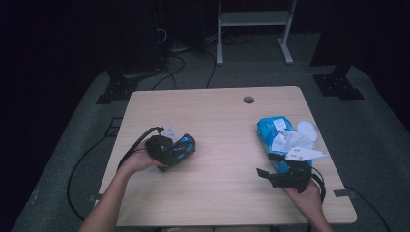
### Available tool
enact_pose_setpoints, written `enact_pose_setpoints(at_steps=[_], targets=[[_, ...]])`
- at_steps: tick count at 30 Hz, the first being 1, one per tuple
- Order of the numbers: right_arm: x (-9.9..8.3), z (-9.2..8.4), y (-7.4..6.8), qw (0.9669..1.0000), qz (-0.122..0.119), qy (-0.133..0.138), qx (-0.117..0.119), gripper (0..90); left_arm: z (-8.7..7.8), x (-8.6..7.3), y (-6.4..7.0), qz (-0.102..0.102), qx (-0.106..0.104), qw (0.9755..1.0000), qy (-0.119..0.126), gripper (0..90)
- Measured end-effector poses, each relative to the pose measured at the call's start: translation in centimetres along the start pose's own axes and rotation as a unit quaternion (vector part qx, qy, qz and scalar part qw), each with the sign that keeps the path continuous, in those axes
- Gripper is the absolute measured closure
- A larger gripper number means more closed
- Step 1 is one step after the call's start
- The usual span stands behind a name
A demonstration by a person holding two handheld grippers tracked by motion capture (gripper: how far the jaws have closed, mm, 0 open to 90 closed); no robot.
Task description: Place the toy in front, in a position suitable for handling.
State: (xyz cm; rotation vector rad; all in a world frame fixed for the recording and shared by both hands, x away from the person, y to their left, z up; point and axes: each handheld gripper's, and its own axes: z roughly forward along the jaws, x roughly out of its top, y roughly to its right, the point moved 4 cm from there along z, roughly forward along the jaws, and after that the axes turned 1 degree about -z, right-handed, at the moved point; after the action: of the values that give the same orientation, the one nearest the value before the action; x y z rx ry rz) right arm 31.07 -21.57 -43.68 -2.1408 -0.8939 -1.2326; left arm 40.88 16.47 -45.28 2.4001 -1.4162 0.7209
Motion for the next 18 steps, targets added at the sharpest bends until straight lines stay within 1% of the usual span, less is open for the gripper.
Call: enact_pose_setpoints(at_steps=[1, 3, 4, 5, 7, 8, 9, 11, 12, 14, 15, 16, 17, 18], targets=[[0.0, 0.0, 0.0, 1.0, 0.0, 0.0, 0.0, 23.0, 0.1, 0.7, 0.7, 0.009, -0.005, 0.9999, 0.005, 26.0], [0.5, -1.2, 0.8, 0.9996, 0.001, 0.013, -0.026, 23.0, 0.8, 2.1, 2.3, 0.027, -0.014, 0.9995, 0.012, 26.1], [0.9, -2.4, 1.9, 0.9981, 0.005, 0.024, -0.056, 23.0, 1.8, 3.3, 3.9, 0.047, -0.029, 0.9984, 0.012, 26.1], [0.9, -2.4, 1.9, 0.9981, 0.005, 0.024, -0.056, 23.0, 1.8, 3.3, 3.9, 0.047, -0.029, 0.9984, 0.012, 26.0], [1.2, -3.3, 3.2, 0.9959, 0.012, 0.023, -0.086, 23.0, 2.9, 4.3, 5.3, 0.069, -0.04, 0.9968, 0.007, 26.0], [1.4, -3.7, 4.0, 0.9943, 0.014, 0.023, -0.103, 23.0, 3.6, 4.8, 6.2, 0.075, -0.048, 0.996, 0.005, 26.0], [1.5, -4.2, 5.0, 0.9917, 0.014, 0.021, -0.126, 23.0, 4.2, 5.2, 6.7, 0.083, -0.055, 0.995, 0.003, 26.0], [1.6, -4.4, 6.4, 0.9874, 0.011, 0.009, -0.158, 23.0, 5.1, 5.8, 7.5, 0.09, -0.064, 0.9939, 0.0, 26.0], [1.6, -4.4, 7.3, 0.9852, 0.013, 0.001, -0.171, 23.0, 5.5, 6.0, 7.9, 0.095, -0.066, 0.9932, -0.007, 26.0], [1.2, -4.0, 8.8, 0.9832, 0.026, -0.023, -0.179, 22.9, 6.6, 6.3, 8.7, 0.11, -0.069, 0.9913, -0.022, 26.0], [0.9, -3.5, 9.5, 0.9814, 0.033, -0.04, -0.185, 22.9, 6.9, 6.3, 8.9, 0.115, -0.071, 0.9904, -0.027, 26.0], [0.5, -2.7, 10.3, 0.9793, 0.038, -0.058, -0.19, 23.0, 7.4, 6.4, 9.3, 0.121, -0.078, 0.9891, -0.032, 26.0], [0.5, -2.7, 10.3, 0.9793, 0.038, -0.058, -0.19, 23.0, 7.4, 6.4, 9.3, 0.121, -0.078, 0.9891, -0.032, 26.0], [0.3, -2.3, 10.5, 0.9783, 0.036, -0.067, -0.192, 23.0, 7.8, 6.4, 9.5, 0.124, -0.083, 0.9883, -0.032, 26.0]])
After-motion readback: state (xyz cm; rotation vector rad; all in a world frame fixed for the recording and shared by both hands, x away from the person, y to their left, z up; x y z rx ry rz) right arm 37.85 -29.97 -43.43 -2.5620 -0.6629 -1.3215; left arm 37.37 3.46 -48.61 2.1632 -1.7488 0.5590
